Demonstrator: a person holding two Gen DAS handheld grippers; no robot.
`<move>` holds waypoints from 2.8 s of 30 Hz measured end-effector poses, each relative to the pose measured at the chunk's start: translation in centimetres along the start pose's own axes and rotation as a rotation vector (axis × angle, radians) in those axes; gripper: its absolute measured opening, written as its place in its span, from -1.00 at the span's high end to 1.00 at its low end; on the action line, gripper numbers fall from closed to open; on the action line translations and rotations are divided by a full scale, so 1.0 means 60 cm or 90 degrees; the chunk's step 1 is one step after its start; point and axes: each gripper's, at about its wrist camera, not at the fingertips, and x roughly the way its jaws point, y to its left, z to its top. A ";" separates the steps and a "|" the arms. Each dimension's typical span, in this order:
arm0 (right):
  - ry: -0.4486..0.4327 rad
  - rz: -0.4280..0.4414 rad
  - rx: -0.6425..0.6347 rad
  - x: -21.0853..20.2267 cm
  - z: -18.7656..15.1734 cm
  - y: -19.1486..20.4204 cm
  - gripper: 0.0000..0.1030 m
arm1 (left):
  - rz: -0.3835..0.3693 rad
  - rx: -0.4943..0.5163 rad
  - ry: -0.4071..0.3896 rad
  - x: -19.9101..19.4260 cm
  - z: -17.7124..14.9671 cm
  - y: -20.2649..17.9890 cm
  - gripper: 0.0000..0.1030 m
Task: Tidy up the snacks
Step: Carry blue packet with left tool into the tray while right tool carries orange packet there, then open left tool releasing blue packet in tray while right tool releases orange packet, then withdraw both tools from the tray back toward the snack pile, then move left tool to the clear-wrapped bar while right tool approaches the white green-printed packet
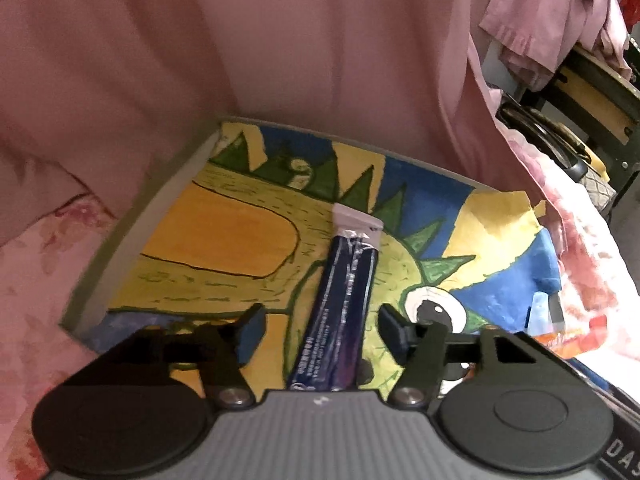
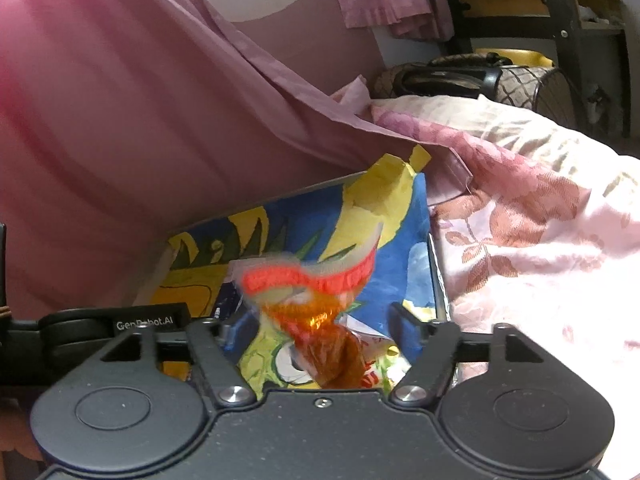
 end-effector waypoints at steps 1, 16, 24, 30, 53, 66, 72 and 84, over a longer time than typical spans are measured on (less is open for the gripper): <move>0.000 0.002 -0.002 -0.002 0.001 0.001 -0.61 | 0.002 -0.002 -0.004 -0.005 0.000 0.002 -0.46; 0.006 0.063 -0.019 -0.068 0.012 0.027 -0.99 | 0.018 -0.047 -0.094 -0.113 0.001 0.035 -0.91; -0.080 0.046 -0.105 -0.154 0.004 0.069 -0.99 | 0.023 -0.045 -0.181 -0.205 -0.030 0.050 -0.99; -0.157 0.037 -0.130 -0.224 -0.013 0.084 -0.99 | 0.034 0.001 -0.247 -0.280 -0.058 0.056 -0.99; -0.217 0.018 -0.236 -0.376 -0.171 0.160 -0.99 | 0.077 0.042 -0.338 -0.450 -0.229 0.151 -0.99; -0.166 0.016 -0.242 -0.423 -0.246 0.176 -0.99 | 0.113 0.077 -0.288 -0.485 -0.318 0.170 -0.99; -0.120 -0.003 -0.223 -0.423 -0.265 0.169 -0.99 | 0.124 0.087 -0.244 -0.480 -0.335 0.171 -0.99; -0.045 -0.051 -0.205 -0.388 -0.277 0.160 -0.99 | 0.165 0.093 -0.166 -0.457 -0.341 0.176 -0.99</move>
